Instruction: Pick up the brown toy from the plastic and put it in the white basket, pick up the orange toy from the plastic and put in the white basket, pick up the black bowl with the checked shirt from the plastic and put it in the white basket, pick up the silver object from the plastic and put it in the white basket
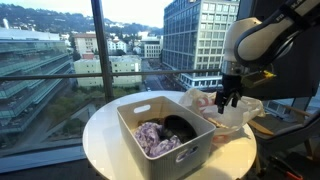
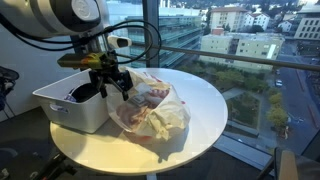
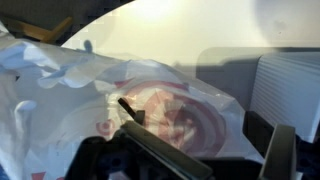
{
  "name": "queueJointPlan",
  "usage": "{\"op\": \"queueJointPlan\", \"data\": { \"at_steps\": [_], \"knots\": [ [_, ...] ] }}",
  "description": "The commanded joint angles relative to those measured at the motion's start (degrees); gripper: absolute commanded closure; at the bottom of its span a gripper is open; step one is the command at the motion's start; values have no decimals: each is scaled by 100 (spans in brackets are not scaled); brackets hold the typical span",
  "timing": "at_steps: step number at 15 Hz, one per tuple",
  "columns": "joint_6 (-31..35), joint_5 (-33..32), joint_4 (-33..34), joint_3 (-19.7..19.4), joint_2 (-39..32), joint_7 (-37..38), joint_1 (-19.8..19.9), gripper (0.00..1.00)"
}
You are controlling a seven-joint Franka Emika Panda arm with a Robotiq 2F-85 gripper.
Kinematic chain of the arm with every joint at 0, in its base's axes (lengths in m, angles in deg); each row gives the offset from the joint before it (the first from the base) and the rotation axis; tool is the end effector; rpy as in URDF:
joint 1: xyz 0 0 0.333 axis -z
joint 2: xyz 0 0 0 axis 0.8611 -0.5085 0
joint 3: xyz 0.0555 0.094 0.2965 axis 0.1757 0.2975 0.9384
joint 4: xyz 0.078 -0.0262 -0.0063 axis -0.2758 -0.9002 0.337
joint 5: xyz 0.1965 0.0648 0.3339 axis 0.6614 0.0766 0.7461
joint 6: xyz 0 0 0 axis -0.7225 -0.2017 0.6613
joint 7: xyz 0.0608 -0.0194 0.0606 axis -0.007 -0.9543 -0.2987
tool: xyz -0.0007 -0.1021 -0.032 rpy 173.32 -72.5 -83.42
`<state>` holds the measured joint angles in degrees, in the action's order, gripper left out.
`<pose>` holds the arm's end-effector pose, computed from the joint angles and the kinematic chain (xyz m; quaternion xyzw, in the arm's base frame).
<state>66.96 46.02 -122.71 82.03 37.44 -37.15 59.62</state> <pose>0.3906 0.0292 0.3209 0.9977 0.0429 0.0120 0.0506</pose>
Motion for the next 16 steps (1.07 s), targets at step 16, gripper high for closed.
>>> {"op": "queueJointPlan", "data": {
  "at_steps": [16],
  "knots": [
    [1485,-386,1855,-679,-3393,-486,191,0]
  ]
}}
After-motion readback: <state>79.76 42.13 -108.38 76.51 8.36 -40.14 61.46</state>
